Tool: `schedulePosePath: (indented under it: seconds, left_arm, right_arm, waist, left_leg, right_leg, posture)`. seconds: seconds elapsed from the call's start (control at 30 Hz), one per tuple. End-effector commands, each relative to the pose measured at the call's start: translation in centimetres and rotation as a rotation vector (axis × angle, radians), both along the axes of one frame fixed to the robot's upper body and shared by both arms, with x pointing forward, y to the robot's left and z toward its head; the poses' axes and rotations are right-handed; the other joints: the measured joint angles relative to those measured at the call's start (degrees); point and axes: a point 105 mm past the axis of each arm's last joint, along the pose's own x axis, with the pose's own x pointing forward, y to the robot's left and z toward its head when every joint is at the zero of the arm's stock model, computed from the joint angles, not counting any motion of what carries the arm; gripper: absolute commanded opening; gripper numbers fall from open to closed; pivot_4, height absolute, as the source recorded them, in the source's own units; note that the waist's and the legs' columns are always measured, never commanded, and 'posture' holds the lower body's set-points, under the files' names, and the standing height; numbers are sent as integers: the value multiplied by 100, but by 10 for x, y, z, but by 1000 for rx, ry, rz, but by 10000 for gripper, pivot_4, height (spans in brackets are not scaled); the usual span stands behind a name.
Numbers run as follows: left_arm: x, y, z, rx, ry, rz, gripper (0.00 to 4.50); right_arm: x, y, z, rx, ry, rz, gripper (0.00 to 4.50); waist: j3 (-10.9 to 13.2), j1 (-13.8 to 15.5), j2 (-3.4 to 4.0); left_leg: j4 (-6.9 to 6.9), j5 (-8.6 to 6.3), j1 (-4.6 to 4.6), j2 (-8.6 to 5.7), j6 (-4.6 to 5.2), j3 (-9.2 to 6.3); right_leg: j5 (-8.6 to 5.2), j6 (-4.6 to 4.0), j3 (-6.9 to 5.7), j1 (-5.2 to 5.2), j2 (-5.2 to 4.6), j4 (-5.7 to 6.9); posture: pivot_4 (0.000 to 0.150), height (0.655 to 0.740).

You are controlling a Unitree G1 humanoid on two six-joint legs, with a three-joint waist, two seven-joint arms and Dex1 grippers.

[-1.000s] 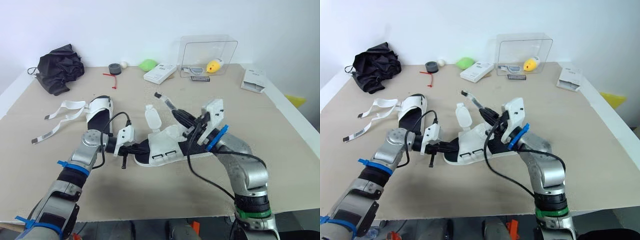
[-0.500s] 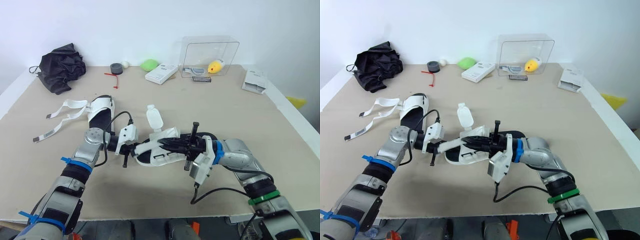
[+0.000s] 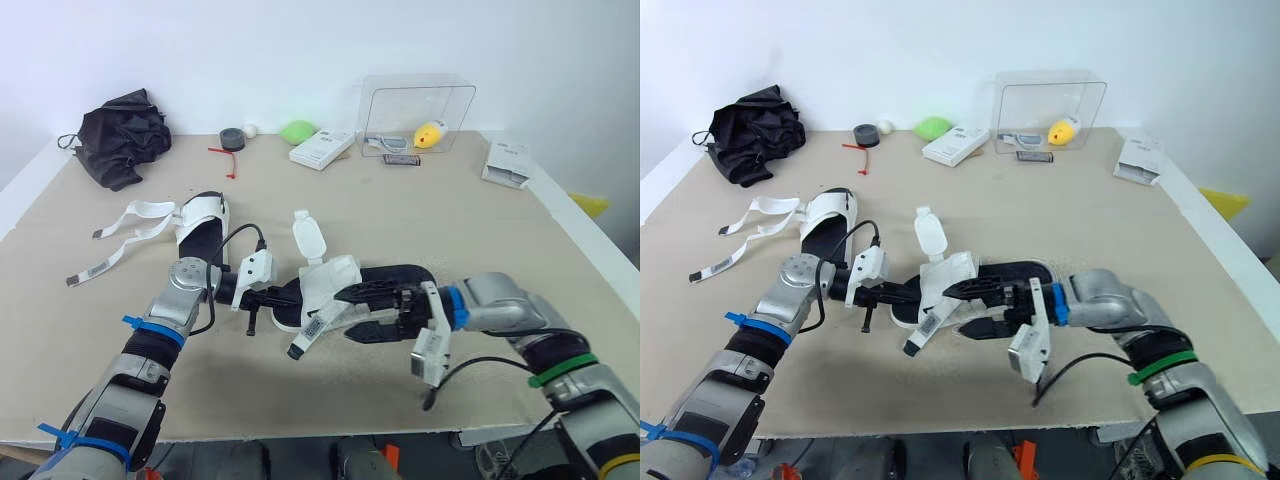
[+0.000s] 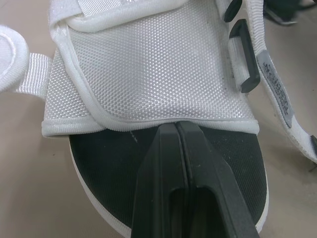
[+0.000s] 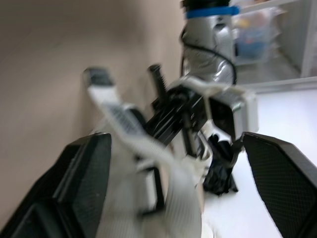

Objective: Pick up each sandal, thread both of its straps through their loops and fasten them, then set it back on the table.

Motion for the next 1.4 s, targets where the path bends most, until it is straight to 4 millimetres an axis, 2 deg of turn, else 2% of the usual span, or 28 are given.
schedulePosePath:
  seconds: [0.03,0.1,0.17,0.27,0.33,0.4,0.5,0.57,0.73,0.83,0.9,1.03,1.17,1.4]
  left_arm:
    - [-13,10,-45,154,137,1,0]
    - [-13,10,-45,156,136,-2,0]
    - [-12,8,-45,156,137,-3,0]
    - [-12,6,-46,153,139,-12,0]
    - [-12,4,-47,152,140,-18,0]
    - [-11,2,-47,151,138,-22,0]
    - [-9,0,-46,149,135,-23,0]
    - [-9,0,-46,147,134,-23,0]
    - [-8,0,-45,145,132,-20,0]
    - [-8,1,-46,142,132,-14,0]
    - [-9,2,-46,140,133,-11,0]
    - [-10,2,-47,138,135,-6,0]
    - [-10,3,-47,136,135,1,0]
    - [-10,4,-47,134,136,9,0]
  right_arm:
    - [23,-20,31,38,93,-199,44291]
    - [27,-25,46,97,245,-298,44291]
    - [23,-24,61,184,436,-351,44291]
    - [15,-9,84,311,688,-391,44291]
    - [16,3,98,386,835,-421,44291]
    - [21,14,107,413,876,-443,44291]
    - [27,30,114,394,862,-476,44291]
    - [28,43,112,313,743,-470,44291]
    - [31,57,85,65,499,-419,44291]
    - [38,53,60,-128,353,-386,44291]
    - [41,50,51,-237,291,-351,44291]
    - [48,47,49,-326,243,-304,44291]
    - [53,35,48,-435,229,-286,44291]
    - [51,20,53,-509,275,-285,44291]
  waist:
    - [2,5,-3]
    - [2,2,-8]
    - [4,4,-5]
    - [1,9,5]
    - [1,15,6]
    - [1,19,6]
    - [1,39,5]
    - [1,91,7]
    - [0,131,6]
    - [0,137,6]
    - [1,133,7]
    - [1,118,7]
    - [1,125,7]
    - [1,126,7]
  left_leg:
    - [0,0,1,0,0,1]
    - [0,0,1,0,1,0]
    - [-2,-2,1,2,4,-5]
    - [-4,-6,-2,5,11,-17]
    - [-3,-6,-3,8,11,-19]
    - [-2,-4,-4,11,13,-18]
    - [-2,0,-9,11,16,-7]
    - [-2,1,-17,11,17,-2]
    - [-2,-2,-51,4,15,12]
    - [7,-1,-80,-2,16,6]
    - [11,-1,-81,-3,17,9]
    - [12,3,-75,-1,22,18]
    - [12,4,-75,0,23,9]
    - [12,4,-74,4,23,11]
  right_leg:
    - [0,0,0,0,-1,0]
    - [1,-1,1,3,-6,0]
    - [-1,-6,2,4,-25,0]
    - [-7,-14,-9,6,-31,0]
    - [-7,-14,-21,6,-35,0]
    - [-7,-14,-31,5,-41,0]
    - [-9,-11,-44,-2,-56,0]
    - [-11,-6,-54,-8,-62,0]
    - [-25,9,-76,-35,-56,-5]
    - [-1,50,-75,-55,-49,-5]
    - [3,55,-73,-56,-48,-5]
    - [6,42,-67,-56,-45,-5]
    - [7,41,-71,-52,-43,-5]
    - [6,15,-70,-52,-48,-5]
  posture:
    - [1500,7400]
    - [1500,7400]
    - [1500,7400]
    - [1500,7400]
    - [1500,7400]
    - [1500,7400]
    - [1500,7400]
    - [1500,7400]
    - [1500,7400]
    - [1500,7400]
    - [1500,7400]
    - [1500,7400]
    - [1500,7400]
    - [1500,7400]
